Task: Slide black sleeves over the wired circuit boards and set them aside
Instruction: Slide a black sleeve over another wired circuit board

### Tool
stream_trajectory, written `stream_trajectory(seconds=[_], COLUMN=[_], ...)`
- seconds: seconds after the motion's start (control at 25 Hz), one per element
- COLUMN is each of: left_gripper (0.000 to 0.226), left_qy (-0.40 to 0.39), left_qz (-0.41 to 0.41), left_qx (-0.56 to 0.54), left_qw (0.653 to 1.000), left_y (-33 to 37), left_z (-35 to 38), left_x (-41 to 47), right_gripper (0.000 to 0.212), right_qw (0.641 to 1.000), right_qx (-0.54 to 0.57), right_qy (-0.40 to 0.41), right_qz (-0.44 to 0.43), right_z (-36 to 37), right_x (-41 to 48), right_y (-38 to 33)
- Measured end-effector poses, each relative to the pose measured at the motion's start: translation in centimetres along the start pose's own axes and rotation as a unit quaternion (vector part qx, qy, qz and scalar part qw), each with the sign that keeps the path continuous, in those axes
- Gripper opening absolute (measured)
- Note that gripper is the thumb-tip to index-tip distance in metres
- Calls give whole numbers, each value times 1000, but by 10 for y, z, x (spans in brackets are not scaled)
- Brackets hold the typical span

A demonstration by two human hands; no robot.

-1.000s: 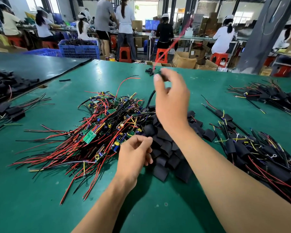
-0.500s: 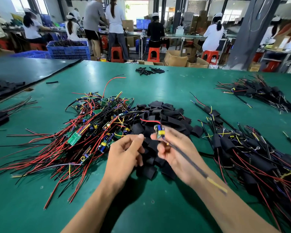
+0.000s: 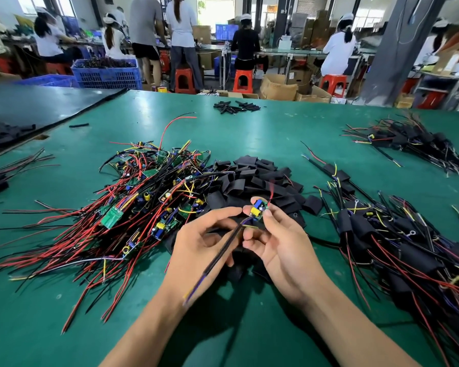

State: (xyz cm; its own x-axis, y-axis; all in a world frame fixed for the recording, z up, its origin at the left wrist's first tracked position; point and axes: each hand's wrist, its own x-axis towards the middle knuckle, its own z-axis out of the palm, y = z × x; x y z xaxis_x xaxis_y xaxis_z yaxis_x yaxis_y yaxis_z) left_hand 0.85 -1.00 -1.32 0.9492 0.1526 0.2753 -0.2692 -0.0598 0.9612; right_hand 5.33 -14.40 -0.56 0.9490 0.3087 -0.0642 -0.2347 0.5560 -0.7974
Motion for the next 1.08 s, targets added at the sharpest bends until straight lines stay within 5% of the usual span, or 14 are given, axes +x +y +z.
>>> stream_trajectory(seconds=[0.36, 0.72, 1.08], left_gripper=[14, 37, 16], left_qy=[45, 64, 79], left_qz=[-74, -192, -171], left_qx=[-77, -115, -216], left_qw=[993, 973, 958], left_y=[4, -1, 6], left_z=[1, -3, -11], left_x=[5, 12, 11], right_gripper=[19, 24, 21], right_qw=[998, 970, 952], right_qx=[23, -228, -244], right_qy=[-54, -41, 123], right_qz=[19, -75, -139], right_z=[-1, -1, -29], right_x=[-11, -17, 0], right_y=[5, 20, -3])
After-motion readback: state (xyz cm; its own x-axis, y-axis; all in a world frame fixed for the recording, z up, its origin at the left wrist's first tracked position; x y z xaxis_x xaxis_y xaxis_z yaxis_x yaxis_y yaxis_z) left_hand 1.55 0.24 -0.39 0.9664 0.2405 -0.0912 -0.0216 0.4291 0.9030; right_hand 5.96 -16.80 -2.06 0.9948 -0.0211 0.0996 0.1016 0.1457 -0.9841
